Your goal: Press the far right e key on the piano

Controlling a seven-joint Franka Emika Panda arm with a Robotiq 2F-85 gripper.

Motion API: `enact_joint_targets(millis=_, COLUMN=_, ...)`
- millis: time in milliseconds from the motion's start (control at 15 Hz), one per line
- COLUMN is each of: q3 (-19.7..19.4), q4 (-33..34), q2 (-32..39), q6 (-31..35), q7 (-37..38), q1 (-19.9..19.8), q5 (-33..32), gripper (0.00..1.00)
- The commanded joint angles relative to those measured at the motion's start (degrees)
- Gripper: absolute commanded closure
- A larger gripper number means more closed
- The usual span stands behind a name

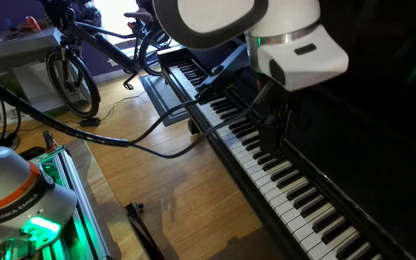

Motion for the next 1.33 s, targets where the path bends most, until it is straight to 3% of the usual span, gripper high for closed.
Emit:
enact_joint_targets(millis=0, q3=-2.12, q4=0.89, q2=6.25, q6=4.13, q7=1.54, q1=0.61, q5=4.57, gripper=0.0)
enact_joint_targets(millis=200, q3=-3.72, q4=0.97, q2=10.41, q6=9.48, q7=2.59, q1=-0.06, q5=9.73, gripper=0.0)
enact_joint_targets(millis=267, q3=-4.26, q4=0.16, q2=7.56, q6=7.05, q7=1.24, q1=1.39, q5=7.05, gripper=0.0)
enact_joint_targets(millis=800, q3=-5.01, q4=1.15, q2=10.46, q6=8.95, q7=1.51, q1=1.29, q5=9.53, gripper=0.0)
enact_joint_targets(millis=933, q3=-5.22, q4=4.25, q2=13.3, q6=7.64, q7=3.66, q1=1.67, q5=9.63, gripper=0.0)
enact_joint_targets(millis=1000, q3=-5.36, q4=5.67, q2=14.99, q6=7.97, q7=4.6, q1=1.84, q5=9.9, gripper=0.07)
enact_joint_targets(millis=1067, q3=-5.46, q4=7.13, q2=16.83, q6=8.24, q7=5.45, q1=1.92, q5=10.12, gripper=0.27)
enact_joint_targets(millis=1267, q3=-4.86, q4=11.09, q2=21.53, q6=9.58, q7=6.8, q1=1.03, q5=13.24, gripper=0.38)
